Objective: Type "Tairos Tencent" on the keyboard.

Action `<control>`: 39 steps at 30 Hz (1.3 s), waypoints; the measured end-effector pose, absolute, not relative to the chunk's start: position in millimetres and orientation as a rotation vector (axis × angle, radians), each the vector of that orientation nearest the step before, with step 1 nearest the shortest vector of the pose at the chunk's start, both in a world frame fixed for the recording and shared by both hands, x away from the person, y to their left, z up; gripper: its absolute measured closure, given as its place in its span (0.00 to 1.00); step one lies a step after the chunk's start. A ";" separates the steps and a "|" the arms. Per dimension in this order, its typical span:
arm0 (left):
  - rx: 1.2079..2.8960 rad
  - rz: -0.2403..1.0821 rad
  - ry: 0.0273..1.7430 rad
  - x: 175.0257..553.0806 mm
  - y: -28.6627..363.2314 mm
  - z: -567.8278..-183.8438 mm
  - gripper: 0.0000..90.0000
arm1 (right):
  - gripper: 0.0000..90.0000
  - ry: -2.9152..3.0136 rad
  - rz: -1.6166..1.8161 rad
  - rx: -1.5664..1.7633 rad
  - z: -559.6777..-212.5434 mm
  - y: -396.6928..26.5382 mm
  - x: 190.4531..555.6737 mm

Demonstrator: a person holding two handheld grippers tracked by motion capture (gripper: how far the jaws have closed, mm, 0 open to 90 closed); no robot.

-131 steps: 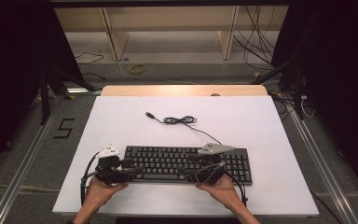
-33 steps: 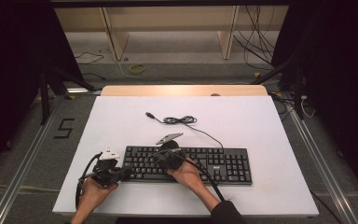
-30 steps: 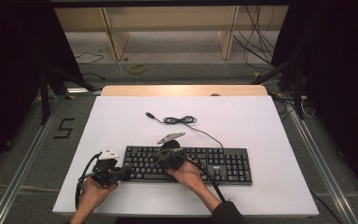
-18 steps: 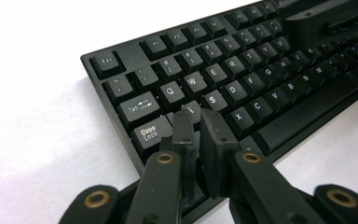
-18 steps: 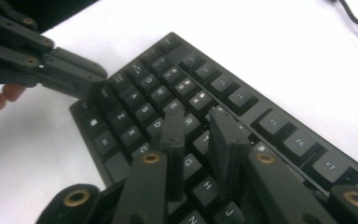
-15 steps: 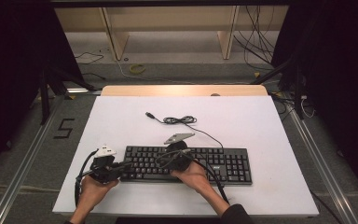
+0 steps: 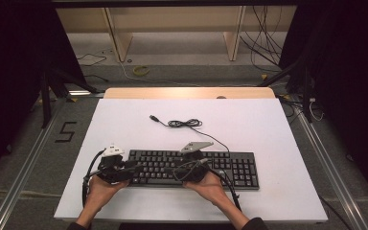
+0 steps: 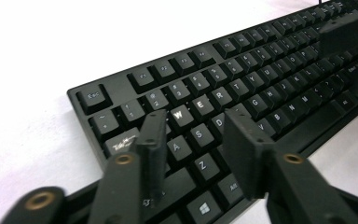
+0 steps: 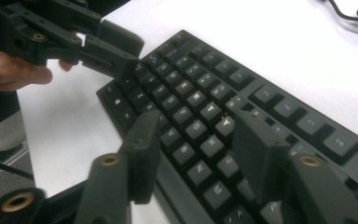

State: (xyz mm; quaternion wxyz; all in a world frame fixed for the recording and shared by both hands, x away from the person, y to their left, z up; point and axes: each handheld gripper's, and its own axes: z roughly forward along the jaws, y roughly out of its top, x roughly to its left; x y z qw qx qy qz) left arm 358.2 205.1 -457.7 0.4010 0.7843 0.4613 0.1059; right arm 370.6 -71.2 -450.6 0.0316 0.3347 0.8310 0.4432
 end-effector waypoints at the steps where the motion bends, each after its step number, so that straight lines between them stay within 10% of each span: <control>1: 1.981 0.266 1.167 358.9 204.1 -457.6 0.65 | 0.56 2.558 1.371 1.034 -450.5 -73.4 369.1; 16: 2.003 0.259 1.138 374.6 186.2 -455.8 0.59 | 0.44 2.477 1.431 1.090 -453.1 -110.5 354.3; 39: 2.093 0.250 1.082 386.9 171.2 -466.5 0.99 | 0.41 2.459 1.440 1.087 -456.2 -127.6 340.0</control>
